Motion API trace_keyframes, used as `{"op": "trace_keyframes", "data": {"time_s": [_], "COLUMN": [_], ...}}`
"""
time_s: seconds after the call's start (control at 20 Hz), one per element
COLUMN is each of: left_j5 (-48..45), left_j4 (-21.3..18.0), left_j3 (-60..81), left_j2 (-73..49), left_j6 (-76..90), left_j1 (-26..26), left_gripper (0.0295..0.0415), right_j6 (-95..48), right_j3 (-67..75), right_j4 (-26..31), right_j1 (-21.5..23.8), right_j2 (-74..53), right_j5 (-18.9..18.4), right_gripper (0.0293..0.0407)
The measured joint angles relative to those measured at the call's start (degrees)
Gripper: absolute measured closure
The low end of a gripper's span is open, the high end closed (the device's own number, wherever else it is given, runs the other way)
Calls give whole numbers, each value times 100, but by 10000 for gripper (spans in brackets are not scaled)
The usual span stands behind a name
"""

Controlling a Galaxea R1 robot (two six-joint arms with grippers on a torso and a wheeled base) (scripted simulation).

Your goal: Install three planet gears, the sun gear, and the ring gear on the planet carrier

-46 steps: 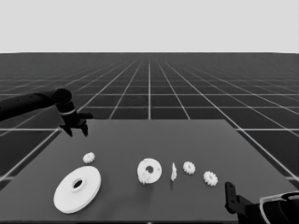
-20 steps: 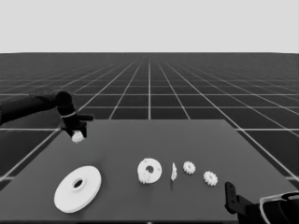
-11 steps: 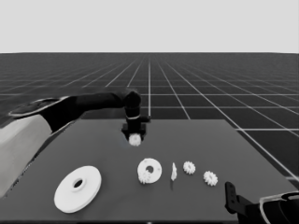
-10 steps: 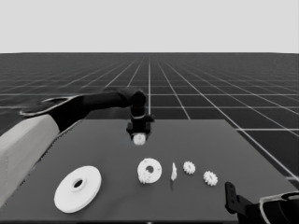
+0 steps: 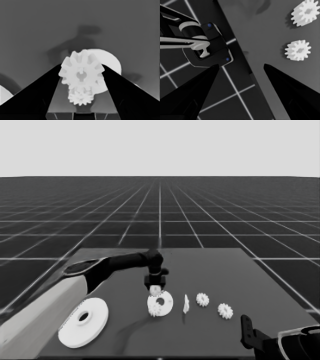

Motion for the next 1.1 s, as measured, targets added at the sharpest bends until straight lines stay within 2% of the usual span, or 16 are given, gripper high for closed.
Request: {"op": "trace_keyframes", "data": {"time_s": [0.25,0.3,0.35,0.4,0.75,0.8,0.85,0.9,1.0,1.1], "left_j5": [-86,-89,-91,-92,-94,379,548,618,681,706], "left_j4": [90,93,94,95,96,-498,-966,-1260,-1534,-1626], "left_j3": [-190,-196,-200,-202,-204,713,949,935,823,762], "left_j2": [66,68,69,70,71,-246,-312,-298,-256,-234], "left_j6": [101,104,106,107,108,-393,-539,-535,-469,-431], "left_j1": [105,108,109,110,111,-425,-1031,-1388,-1697,-1791], "left_gripper": [398,366,339,330,326,326,326,326,326,326], "right_j6": [0,0,0,0,0,0,0,0,0,0], "right_j3": [0,0,0,0,0,0,0,0,0,0], "right_j4": [0,0,0,0,0,0,0,0,0,0], "right_j1": [0,0,0,0,0,0,0,0,0,0], "right_j2": [0,0,0,0,0,0,0,0,0,0], "right_j5": [0,0,0,0,0,0,0,0,0,0], "right_gripper": [315,315,315,315,315,315,315,315,315,315]}}
